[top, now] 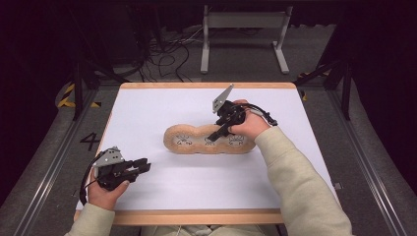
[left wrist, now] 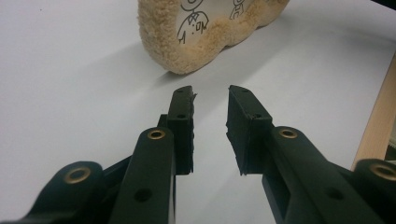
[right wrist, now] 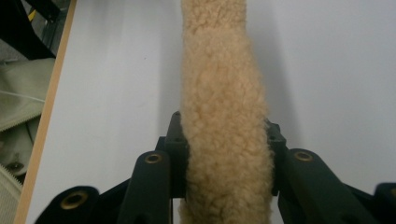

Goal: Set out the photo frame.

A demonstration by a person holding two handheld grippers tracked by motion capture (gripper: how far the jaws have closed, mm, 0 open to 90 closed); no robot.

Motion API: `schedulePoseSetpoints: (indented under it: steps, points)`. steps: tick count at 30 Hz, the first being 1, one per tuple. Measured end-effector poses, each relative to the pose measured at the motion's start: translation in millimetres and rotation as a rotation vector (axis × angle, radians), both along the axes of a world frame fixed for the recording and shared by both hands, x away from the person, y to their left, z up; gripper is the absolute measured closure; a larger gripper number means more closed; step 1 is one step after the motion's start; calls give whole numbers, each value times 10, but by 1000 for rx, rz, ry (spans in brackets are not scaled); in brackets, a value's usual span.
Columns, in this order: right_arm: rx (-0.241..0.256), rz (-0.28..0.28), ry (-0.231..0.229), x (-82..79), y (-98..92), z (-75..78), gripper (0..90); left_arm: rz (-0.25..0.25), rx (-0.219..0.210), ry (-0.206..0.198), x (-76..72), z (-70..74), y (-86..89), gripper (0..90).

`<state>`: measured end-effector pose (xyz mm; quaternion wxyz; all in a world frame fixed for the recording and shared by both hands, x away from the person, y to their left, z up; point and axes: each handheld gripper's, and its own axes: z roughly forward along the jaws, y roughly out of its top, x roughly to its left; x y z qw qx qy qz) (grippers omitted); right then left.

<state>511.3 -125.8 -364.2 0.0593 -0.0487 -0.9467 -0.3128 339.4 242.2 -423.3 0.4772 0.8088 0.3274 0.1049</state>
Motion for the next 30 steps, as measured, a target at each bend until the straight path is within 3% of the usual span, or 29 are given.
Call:
schedulePoseSetpoints:
  steps: [6, 9, 12, 13, 14, 22, 26, 30]
  points:
    - [8, -67, 2, 35, -22, -6, 631, -4, 3, -3, 4, -4, -7, 712]
    - [6, -94, -7, 48, -34, -8, 567, -2, 2, -2, 4, -6, -9, 711]
    - [19, -156, -35, 60, -57, -14, 377, -3, 3, 0, 6, -7, -10, 699]
    - [19, -156, -35, 60, -57, -14, 377, -1, 4, 0, 6, -9, -12, 699]
    - [18, -171, -49, 65, -63, -23, 312, 5, 5, 1, 5, -11, -15, 680]
    - [27, -202, -79, 32, -74, 13, 239, 18, 7, 0, 21, -20, -15, 625]
    - [41, -216, -138, -63, -90, 133, 228, 21, -10, 25, 49, -35, -38, 508]
    - [60, -230, -168, -141, -130, 237, 226, 34, 8, 11, 67, -45, -82, 433]
